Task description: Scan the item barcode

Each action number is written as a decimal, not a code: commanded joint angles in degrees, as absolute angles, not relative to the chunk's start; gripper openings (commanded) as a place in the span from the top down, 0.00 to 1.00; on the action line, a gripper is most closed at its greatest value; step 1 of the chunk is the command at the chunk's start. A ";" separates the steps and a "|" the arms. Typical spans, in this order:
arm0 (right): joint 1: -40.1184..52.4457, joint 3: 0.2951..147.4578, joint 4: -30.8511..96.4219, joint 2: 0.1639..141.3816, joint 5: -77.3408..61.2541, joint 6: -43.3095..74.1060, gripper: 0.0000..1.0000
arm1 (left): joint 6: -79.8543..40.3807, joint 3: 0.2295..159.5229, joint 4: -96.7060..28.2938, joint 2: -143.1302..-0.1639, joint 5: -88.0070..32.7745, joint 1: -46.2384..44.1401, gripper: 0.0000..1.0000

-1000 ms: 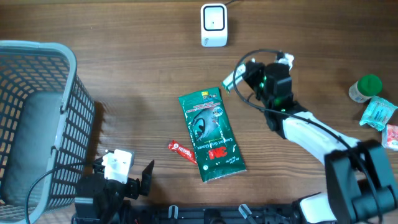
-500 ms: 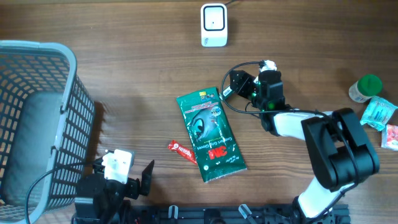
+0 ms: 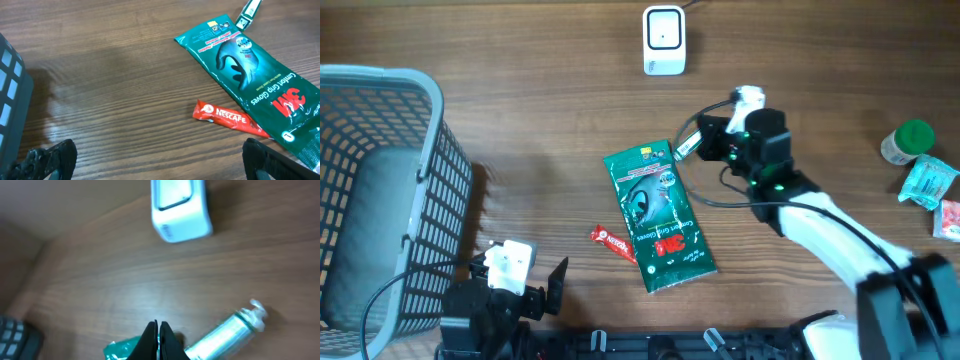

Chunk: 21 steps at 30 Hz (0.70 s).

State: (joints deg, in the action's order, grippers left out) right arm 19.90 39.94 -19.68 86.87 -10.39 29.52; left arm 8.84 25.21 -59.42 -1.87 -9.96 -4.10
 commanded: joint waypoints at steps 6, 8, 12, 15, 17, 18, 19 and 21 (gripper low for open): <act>21.32 52.62 -13.67 104.22 -6.83 22.50 0.96 | 8.54 25.15 -59.18 -1.56 -10.46 -3.90 0.00; 21.32 53.36 -10.70 104.14 -3.22 22.48 0.96 | 8.54 25.15 -59.18 -1.56 -10.46 -3.90 0.00; 21.32 53.34 -3.77 103.55 -4.12 22.76 0.95 | 8.54 25.15 -59.18 -1.56 -10.46 -3.90 0.00; 21.32 53.34 1.54 103.61 -3.88 22.59 0.96 | 8.54 25.15 -59.16 -1.56 -10.46 -3.90 0.00; 21.32 53.34 3.51 103.59 -3.90 22.68 0.96 | 8.56 25.15 -59.18 -1.56 -10.46 -3.90 0.00; 21.32 53.34 4.80 103.59 -3.90 22.98 0.96 | 8.54 25.15 -59.18 -1.56 -10.46 -3.90 0.00; 21.32 53.34 6.68 103.15 -3.88 24.08 0.96 | 8.54 25.15 -59.18 -1.56 -10.46 -3.90 0.00; 21.32 53.34 9.52 101.16 -3.90 25.26 0.95 | 8.56 25.15 -59.18 -1.56 -10.46 -3.90 0.00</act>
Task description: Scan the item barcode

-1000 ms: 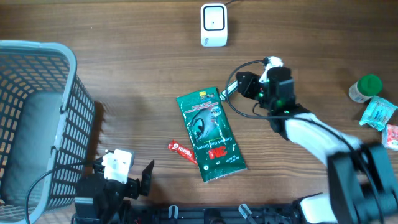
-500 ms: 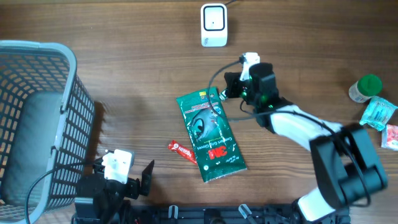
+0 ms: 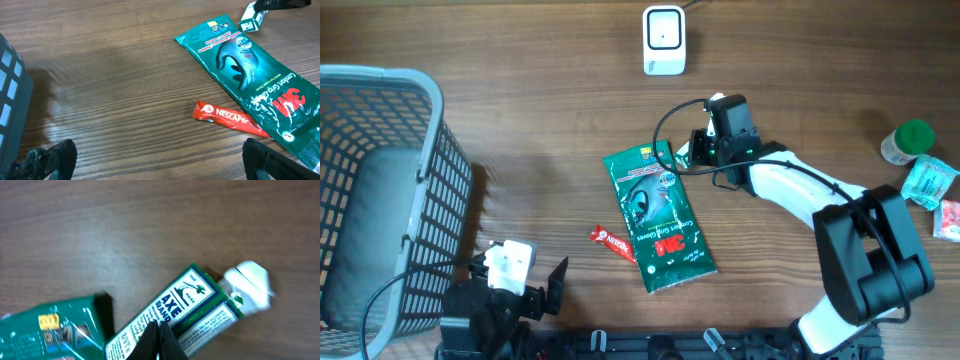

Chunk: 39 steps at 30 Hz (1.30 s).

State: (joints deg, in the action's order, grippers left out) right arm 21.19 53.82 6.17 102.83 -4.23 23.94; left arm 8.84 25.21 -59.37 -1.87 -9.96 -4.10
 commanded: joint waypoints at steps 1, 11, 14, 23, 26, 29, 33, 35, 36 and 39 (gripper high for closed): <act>21.32 53.34 11.00 99.44 -3.88 25.47 0.95 | 8.54 25.15 -59.18 -1.56 -10.46 -3.90 0.00; 21.32 49.71 25.78 88.77 -3.46 25.61 0.96 | 8.54 25.15 -59.18 -1.56 -10.46 -3.90 0.00; 21.54 49.41 23.20 92.60 -3.70 26.06 0.96 | 8.54 25.15 -59.18 -1.56 -10.46 -3.90 0.00; 24.32 49.43 16.21 103.59 -7.73 21.65 0.96 | 8.56 25.15 -59.18 -1.56 -10.46 -3.90 0.00; 24.43 49.45 12.58 105.58 -9.39 19.35 0.96 | 8.54 25.15 -59.16 -1.56 -10.46 -3.90 0.00; 24.43 49.47 8.10 106.54 -10.22 16.12 0.95 | 8.54 25.15 -59.18 -1.56 -10.46 -3.90 0.00; 24.43 50.15 1.23 106.54 -11.97 14.70 0.96 | 8.54 25.15 -59.18 -1.56 -10.46 -3.90 0.00; 24.43 51.77 -1.58 106.54 -14.00 14.59 0.96 | 8.54 25.15 -59.18 -1.56 -10.46 -3.90 0.00; 24.40 53.76 -2.15 106.54 -13.39 14.61 0.95 | 8.54 25.15 -59.18 -1.56 -10.46 -3.90 0.00; 24.08 63.09 6.11 106.28 -9.93 14.81 0.85 | 8.54 25.15 -59.18 -1.56 -10.46 -3.90 0.00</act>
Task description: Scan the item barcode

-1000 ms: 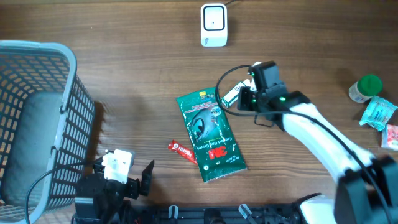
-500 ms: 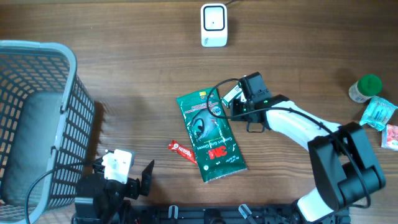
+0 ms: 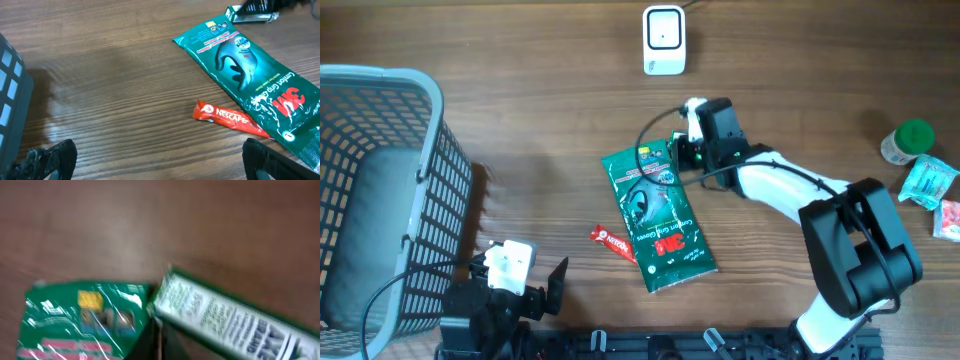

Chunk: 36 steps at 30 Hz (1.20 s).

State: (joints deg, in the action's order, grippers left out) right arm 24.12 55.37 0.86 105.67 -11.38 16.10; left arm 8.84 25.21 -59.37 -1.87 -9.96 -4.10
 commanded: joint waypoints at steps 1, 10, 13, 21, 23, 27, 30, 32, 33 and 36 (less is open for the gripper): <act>23.92 67.29 11.77 106.06 -9.93 13.37 0.84 | 8.54 25.15 -59.18 -1.56 -10.46 -3.90 0.00; 21.32 76.05 39.88 106.04 -7.88 -31.75 0.00 | 8.56 25.15 -59.18 -1.56 -10.46 -3.90 0.00; 17.45 76.05 41.69 106.08 -16.16 -39.22 0.04 | 8.54 25.15 -59.18 -1.56 -10.46 -3.90 0.00; 9.47 76.05 43.53 110.85 -32.71 -47.81 0.00 | 8.56 25.15 -59.18 -1.56 -10.46 -3.90 0.00; 9.80 76.05 42.13 112.88 -31.94 -47.97 0.00 | 8.54 25.15 -59.18 -1.56 -10.46 -3.90 0.00; 9.93 76.05 34.83 118.10 -25.52 -43.16 0.03 | 8.54 25.15 -59.18 -1.56 -10.46 -3.90 0.00; 9.93 76.05 31.11 119.28 -22.46 -39.88 0.03 | 8.54 25.15 -59.18 -1.56 -10.46 -3.90 0.00; 9.93 76.05 30.63 119.31 -22.52 -38.68 0.04 | 8.54 25.15 -59.18 -1.56 -10.46 -3.90 0.00; 9.93 76.05 30.70 119.33 -22.57 -38.48 0.06 | 8.54 25.15 -59.18 -1.56 -10.46 -3.90 0.00; 9.93 76.05 32.88 119.94 -22.55 -37.34 0.27 | 8.54 25.15 -59.18 -1.56 -10.46 -3.90 0.00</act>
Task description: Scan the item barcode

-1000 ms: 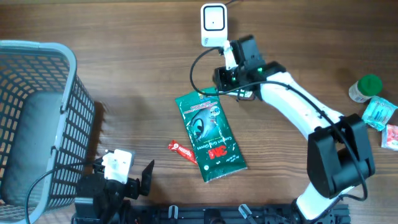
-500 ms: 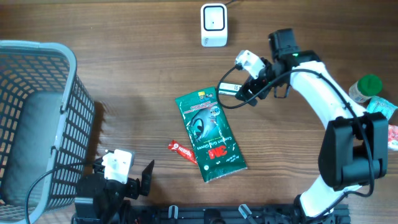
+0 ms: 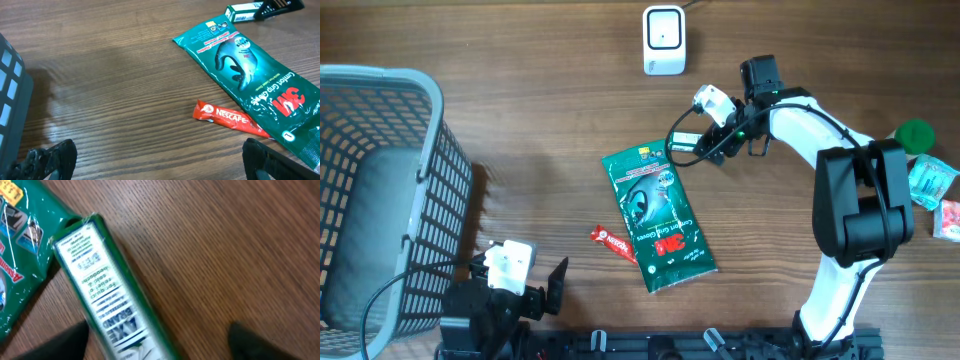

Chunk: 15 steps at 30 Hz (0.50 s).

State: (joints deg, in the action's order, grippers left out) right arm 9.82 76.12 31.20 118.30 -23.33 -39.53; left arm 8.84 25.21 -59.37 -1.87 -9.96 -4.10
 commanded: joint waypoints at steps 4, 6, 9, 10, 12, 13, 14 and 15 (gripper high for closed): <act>9.91 76.01 38.22 123.02 -24.12 -39.48 0.71 | 8.56 25.15 -59.18 -1.56 -10.46 -3.90 0.00; 9.89 76.01 38.13 125.14 -24.51 -38.39 0.87 | 8.54 25.15 -59.18 -1.56 -10.46 -3.90 0.00; 9.89 76.01 37.98 125.51 -26.72 -38.15 0.91 | 8.54 25.15 -59.18 -1.56 -10.46 -3.90 0.00; 9.89 76.01 37.91 125.51 -27.09 -37.17 0.92 | 8.54 25.15 -59.18 -1.56 -10.46 -3.90 0.00; 9.89 76.01 36.99 125.51 -27.07 -36.47 0.96 | 8.54 25.15 -59.18 -1.56 -10.46 -3.90 0.00; 9.89 76.09 36.38 125.45 -27.05 -34.70 0.96 | 8.54 25.15 -59.16 -1.56 -10.46 -3.90 0.00; 9.89 76.58 35.64 125.34 -27.05 -31.22 0.96 | 8.54 25.15 -59.18 -1.56 -10.46 -3.90 0.00; 9.85 77.28 35.33 125.16 -27.09 -27.70 0.96 | 8.56 25.15 -59.18 -1.56 -10.46 -3.90 0.00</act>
